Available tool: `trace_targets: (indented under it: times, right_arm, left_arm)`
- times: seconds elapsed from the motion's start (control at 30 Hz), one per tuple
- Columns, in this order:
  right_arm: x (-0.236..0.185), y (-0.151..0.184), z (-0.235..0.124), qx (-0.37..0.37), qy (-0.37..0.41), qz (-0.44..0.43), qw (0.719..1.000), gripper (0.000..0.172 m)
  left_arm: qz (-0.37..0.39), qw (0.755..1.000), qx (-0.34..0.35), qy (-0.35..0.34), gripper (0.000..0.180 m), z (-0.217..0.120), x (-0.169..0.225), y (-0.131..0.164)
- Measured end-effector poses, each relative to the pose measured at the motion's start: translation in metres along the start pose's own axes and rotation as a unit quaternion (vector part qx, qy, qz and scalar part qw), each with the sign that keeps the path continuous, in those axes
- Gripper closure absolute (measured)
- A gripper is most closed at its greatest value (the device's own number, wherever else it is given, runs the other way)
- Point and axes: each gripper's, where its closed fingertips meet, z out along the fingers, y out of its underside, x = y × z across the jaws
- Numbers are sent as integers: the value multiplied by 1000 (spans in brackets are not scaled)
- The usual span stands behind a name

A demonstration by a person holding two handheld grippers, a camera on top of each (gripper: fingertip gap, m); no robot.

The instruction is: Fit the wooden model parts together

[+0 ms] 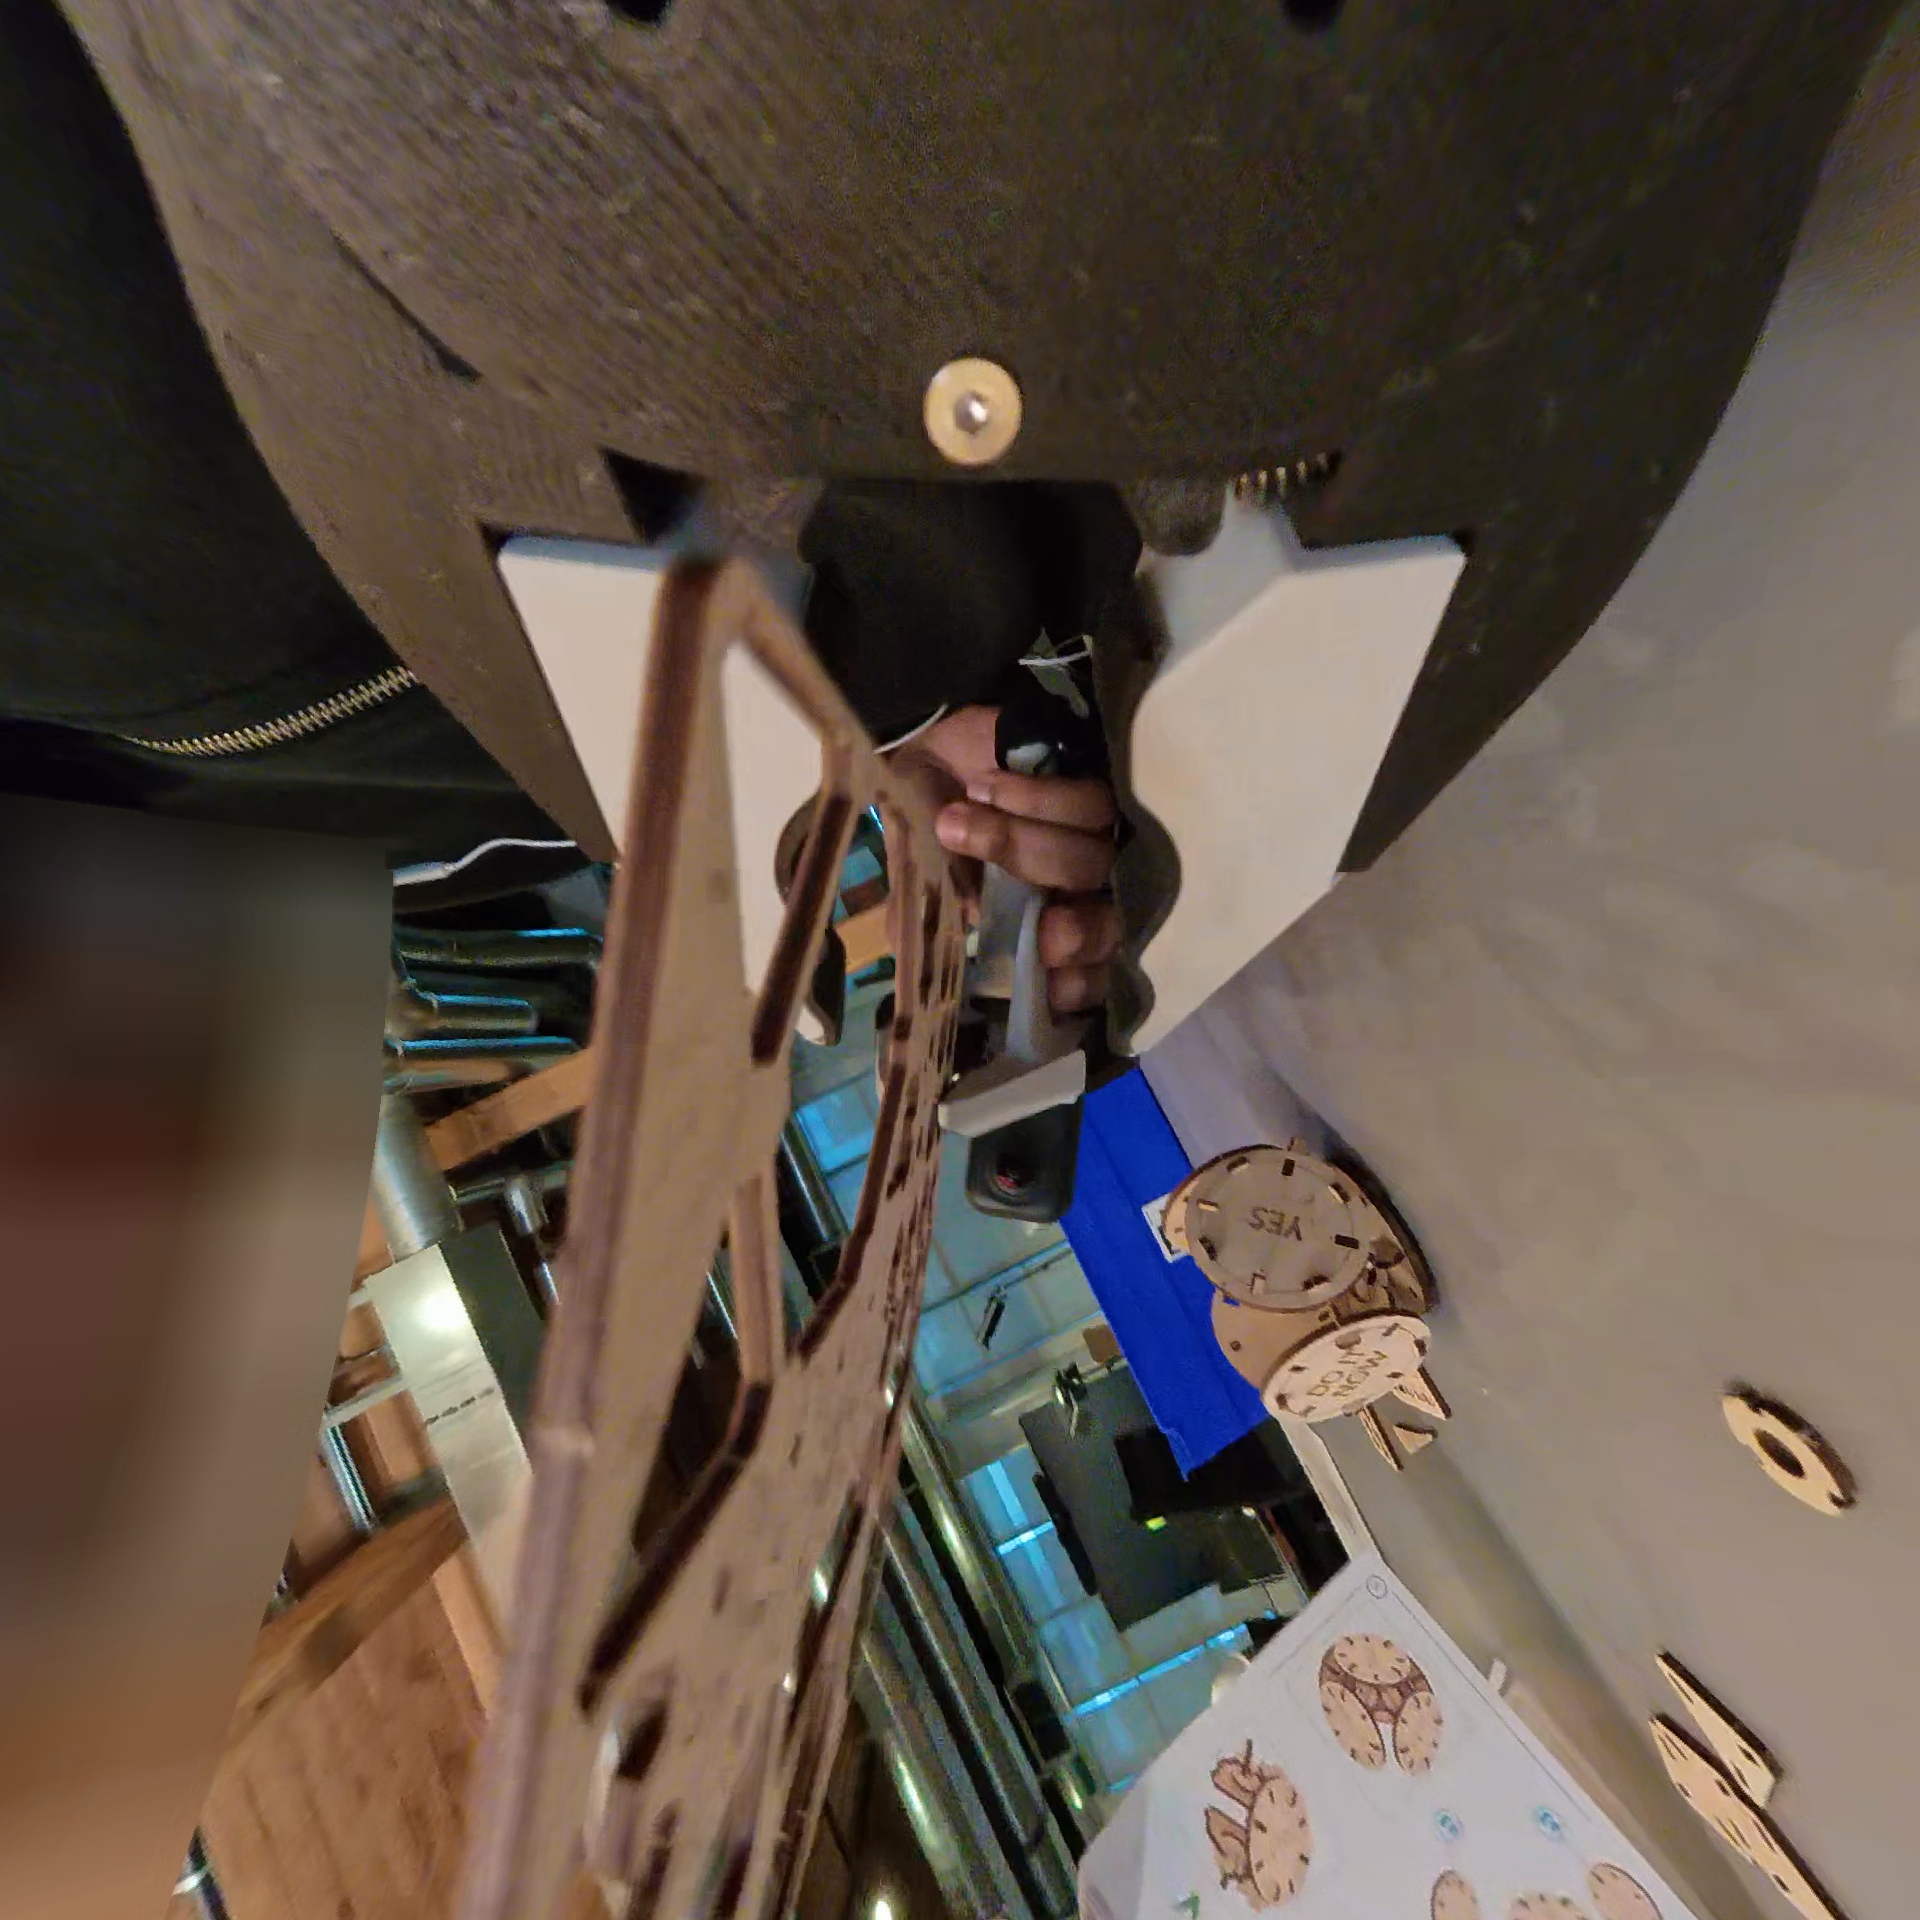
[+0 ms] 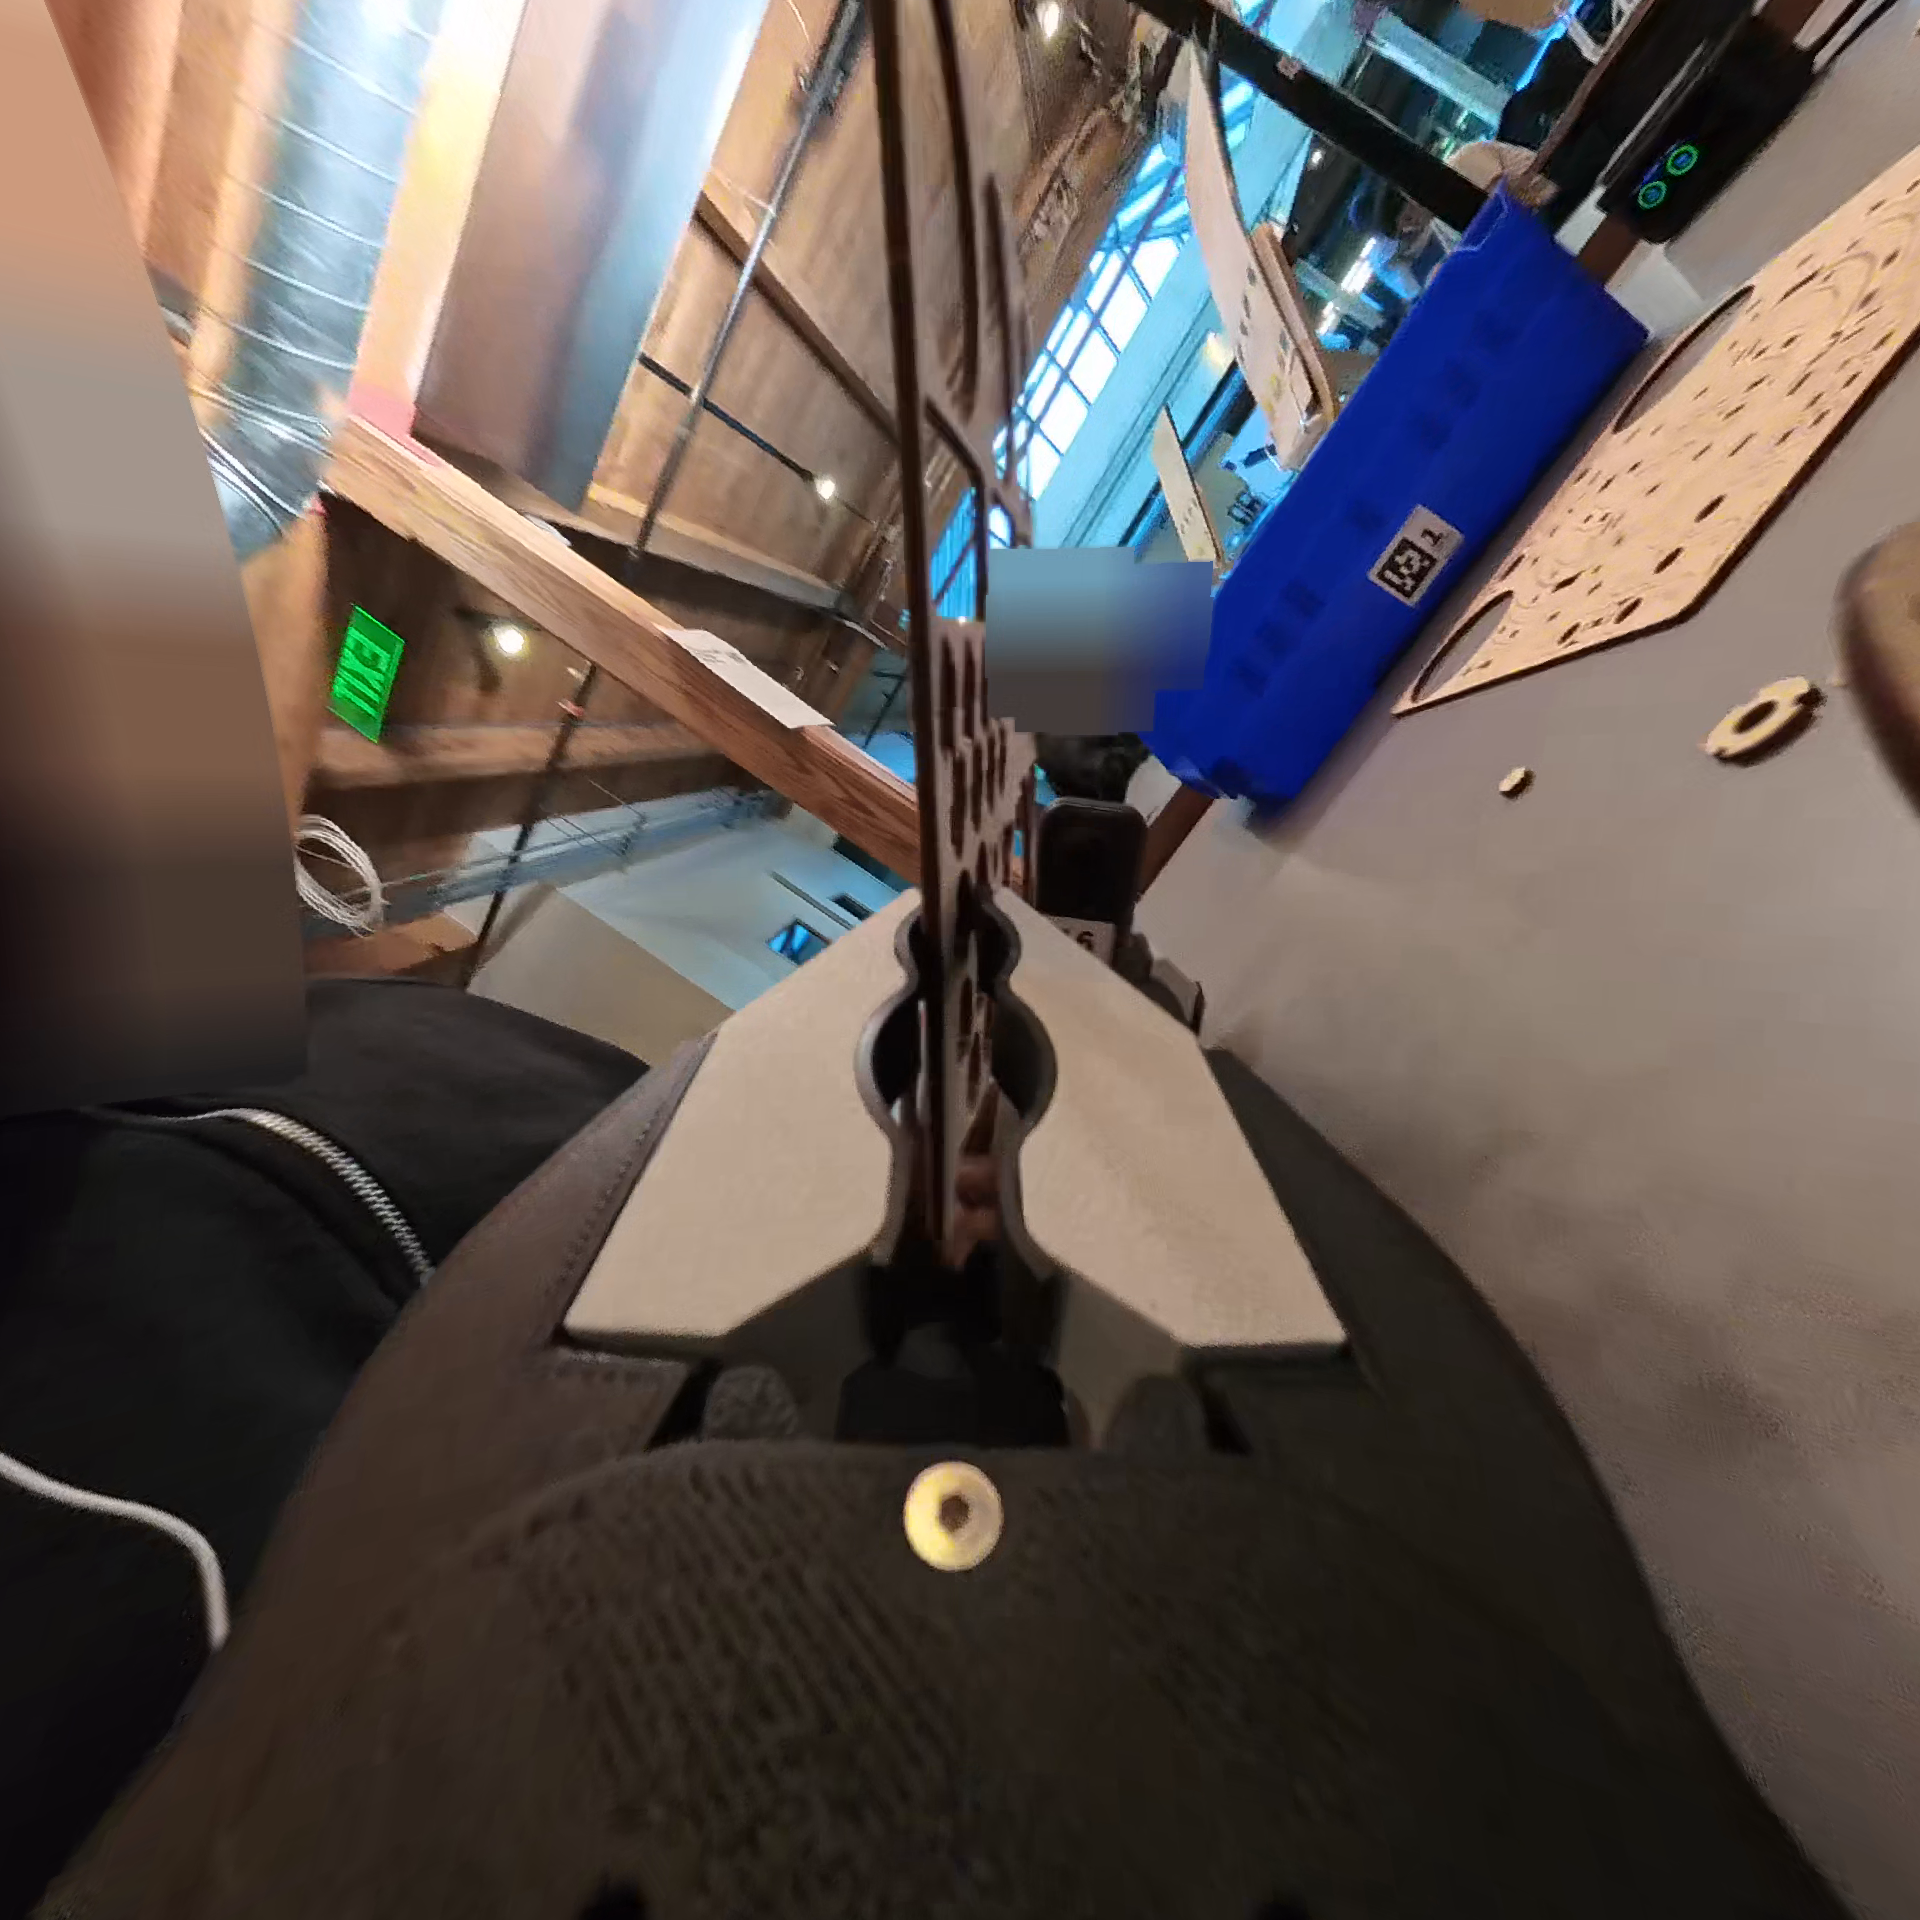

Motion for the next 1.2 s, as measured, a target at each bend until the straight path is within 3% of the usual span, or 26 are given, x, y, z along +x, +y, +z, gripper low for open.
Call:
trace_targets:
  times: [0.2, 0.27, 0.33, 0.4, 0.47, 0.67, 0.9, 1.2]
  right_arm:
    - [13, 9, -4, -44, 47, -3, 998, 170]
    - [15, 9, -5, -51, 58, -11, 997, 170]
    - [17, 6, -5, -35, 62, -12, 997, 164]
    - [19, 4, -1, -15, 62, 5, 998, 137]
    - [22, 14, 5, -29, 65, 17, 997, 135]
    - [24, 25, 10, -64, 81, 0, 995, 165]
    - [26, 26, 9, -69, 84, -1, 994, 164]
    - [42, 34, 6, -105, 151, -43, 982, 157]
  left_arm:
    - [18, 1000, 5, -3, 145, -5, 1, -7]
    - [24, 1000, -8, -13, 179, -5, -1, -4]
    - [37, 999, -19, -30, 180, -4, -4, 0]
    - [64, 996, -13, -60, 180, -2, -9, 1]
    - [88, 994, -6, -69, 180, 1, -8, 2]
    - [123, 988, -1, -91, 180, 5, -6, 4]
    - [129, 987, -2, -97, 180, 4, -6, 2]
    - [124, 983, 9, -133, 179, 0, -19, 7]
